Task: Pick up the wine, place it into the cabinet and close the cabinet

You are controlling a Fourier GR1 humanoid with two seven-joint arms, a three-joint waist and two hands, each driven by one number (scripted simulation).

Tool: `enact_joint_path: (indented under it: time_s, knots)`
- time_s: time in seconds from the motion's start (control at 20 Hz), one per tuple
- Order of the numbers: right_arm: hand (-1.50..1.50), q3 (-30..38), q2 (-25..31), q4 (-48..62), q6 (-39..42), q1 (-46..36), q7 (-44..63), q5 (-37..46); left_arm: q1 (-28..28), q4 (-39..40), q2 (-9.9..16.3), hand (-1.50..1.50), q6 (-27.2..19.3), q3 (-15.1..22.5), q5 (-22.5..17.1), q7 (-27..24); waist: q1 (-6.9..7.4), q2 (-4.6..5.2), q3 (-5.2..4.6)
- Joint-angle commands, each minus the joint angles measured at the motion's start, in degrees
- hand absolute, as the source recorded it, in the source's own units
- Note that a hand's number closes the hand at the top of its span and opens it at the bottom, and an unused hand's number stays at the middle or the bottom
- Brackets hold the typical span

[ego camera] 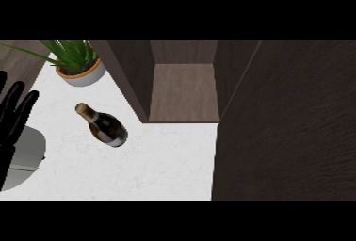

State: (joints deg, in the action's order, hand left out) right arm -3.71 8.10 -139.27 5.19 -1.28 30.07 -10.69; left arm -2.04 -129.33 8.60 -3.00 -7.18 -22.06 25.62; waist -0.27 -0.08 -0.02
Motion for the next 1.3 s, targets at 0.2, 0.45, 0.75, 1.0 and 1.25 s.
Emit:
enact_joint_path:
  time_s: [0.2, 0.45, 0.75, 1.0, 1.25]
  knots:
    - [-1.50, 1.0, 0.1, -8.5, 1.4, 3.8, 2.9, -4.7, 2.3, 8.9, -1.6, -1.50, 5.2, -0.2, -1.5, -4.9, -0.15, 0.00, 0.00]
    - [-1.50, 4.4, 1.4, -7.7, 1.9, 1.3, 4.8, -7.2, 1.9, 15.7, -0.9, -1.50, 9.1, -1.7, -1.3, -9.2, -0.07, 0.03, 0.01]
    - [-1.50, -1.2, -1.7, -9.5, -0.7, 1.6, 5.8, -1.2, 3.7, 22.7, 0.9, -1.50, 14.6, -5.3, -3.1, -13.9, 0.03, -0.02, -0.01]
    - [-1.50, -0.4, -0.7, -9.1, 0.5, 0.5, 6.7, -2.9, 1.2, 34.6, -0.7, -1.50, 16.0, -5.7, 1.4, -23.3, -0.27, 0.05, -0.03]
    - [-1.50, 0.5, -1.4, -7.3, -0.4, -0.9, 5.9, -2.1, -0.9, 36.6, -0.3, -1.50, 15.4, -5.8, 2.8, -25.1, 0.08, 0.03, 0.01]
